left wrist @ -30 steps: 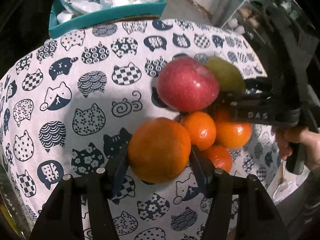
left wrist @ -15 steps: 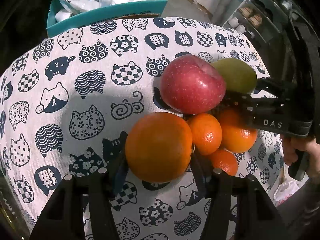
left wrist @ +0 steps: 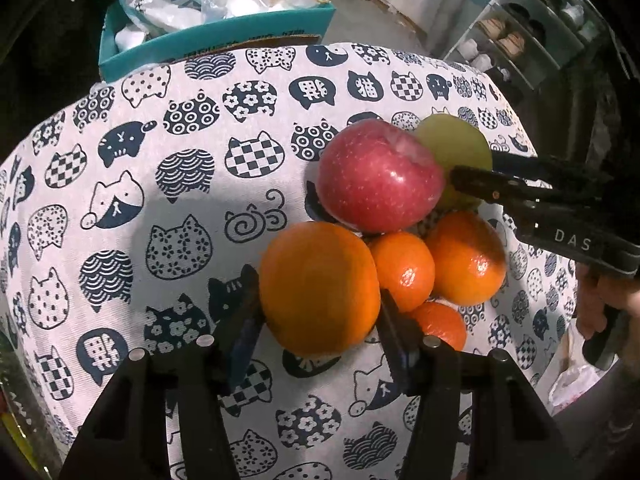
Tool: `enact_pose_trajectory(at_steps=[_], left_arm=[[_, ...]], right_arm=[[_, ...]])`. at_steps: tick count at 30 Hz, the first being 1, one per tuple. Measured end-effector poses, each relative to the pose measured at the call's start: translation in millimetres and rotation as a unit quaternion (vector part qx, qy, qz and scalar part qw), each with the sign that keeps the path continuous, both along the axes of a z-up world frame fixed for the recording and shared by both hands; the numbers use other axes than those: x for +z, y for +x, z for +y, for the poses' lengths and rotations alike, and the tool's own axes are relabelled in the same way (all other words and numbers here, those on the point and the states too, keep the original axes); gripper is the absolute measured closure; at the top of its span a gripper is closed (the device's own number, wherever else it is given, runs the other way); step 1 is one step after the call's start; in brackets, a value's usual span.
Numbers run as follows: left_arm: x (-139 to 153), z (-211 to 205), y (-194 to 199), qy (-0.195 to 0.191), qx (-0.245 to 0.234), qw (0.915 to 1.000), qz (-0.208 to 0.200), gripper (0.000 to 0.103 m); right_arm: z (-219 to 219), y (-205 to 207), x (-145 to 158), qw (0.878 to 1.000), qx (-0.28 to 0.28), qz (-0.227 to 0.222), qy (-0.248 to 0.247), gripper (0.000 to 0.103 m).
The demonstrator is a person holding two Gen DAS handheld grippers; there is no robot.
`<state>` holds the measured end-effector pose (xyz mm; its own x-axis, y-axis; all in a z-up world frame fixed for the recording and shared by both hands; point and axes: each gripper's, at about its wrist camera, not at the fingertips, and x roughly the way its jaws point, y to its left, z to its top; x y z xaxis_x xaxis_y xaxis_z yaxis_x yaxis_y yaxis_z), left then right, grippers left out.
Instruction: Organize fruits
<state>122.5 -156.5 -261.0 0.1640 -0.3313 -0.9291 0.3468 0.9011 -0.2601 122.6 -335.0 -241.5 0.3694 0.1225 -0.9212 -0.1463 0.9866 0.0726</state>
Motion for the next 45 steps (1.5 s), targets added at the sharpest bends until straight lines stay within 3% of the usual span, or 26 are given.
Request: enact_pose_trajectory(at_steps=[6, 14, 17, 19, 20, 23, 34, 45], left_arm=[[-3.3, 1.1, 7.3, -0.007, 0.013, 0.9999, 0.005, 0.034], [-11.0, 6.4, 19.7, -0.036, 0.029, 0.9984, 0.032, 0.031], [-11.6, 8.0, 21.3, -0.042, 0.030, 0.9981, 0.033, 0.032], [-11.1, 6.6, 22.2, -0.048, 0.023, 0.9980, 0.034, 0.044], [-11.2, 5.7, 22.7, -0.046, 0.022, 0.9981, 0.034, 0.044], [-11.0, 2.4, 22.6, -0.039, 0.016, 0.9988, 0.027, 0.044], [2.4, -2.1, 9.9, 0.002, -0.004, 0.9997, -0.024, 0.045], [58.3, 8.8, -8.3, 0.001, 0.007, 0.9954, -0.095, 0.045]], right_arm=[[-12.9, 5.2, -1.9, 0.999, -0.013, 0.005, 0.034, 0.042], [-15.3, 14.5, -13.1, 0.998, -0.025, 0.028, 0.052, 0.033], [-15.2, 17.2, -17.9, 0.998, -0.029, 0.032, 0.045, 0.031], [-15.4, 19.0, -19.9, 0.998, -0.029, 0.036, 0.049, 0.031], [-14.9, 20.5, -21.8, 0.997, -0.030, 0.042, 0.053, 0.031], [-9.2, 21.8, -27.0, 0.997, -0.025, 0.052, 0.042, 0.032], [-1.7, 9.8, -21.4, 1.000, -0.012, 0.024, -0.007, 0.033], [1.5, -9.6, 40.5, 0.998, -0.030, -0.058, -0.022, 0.033]])
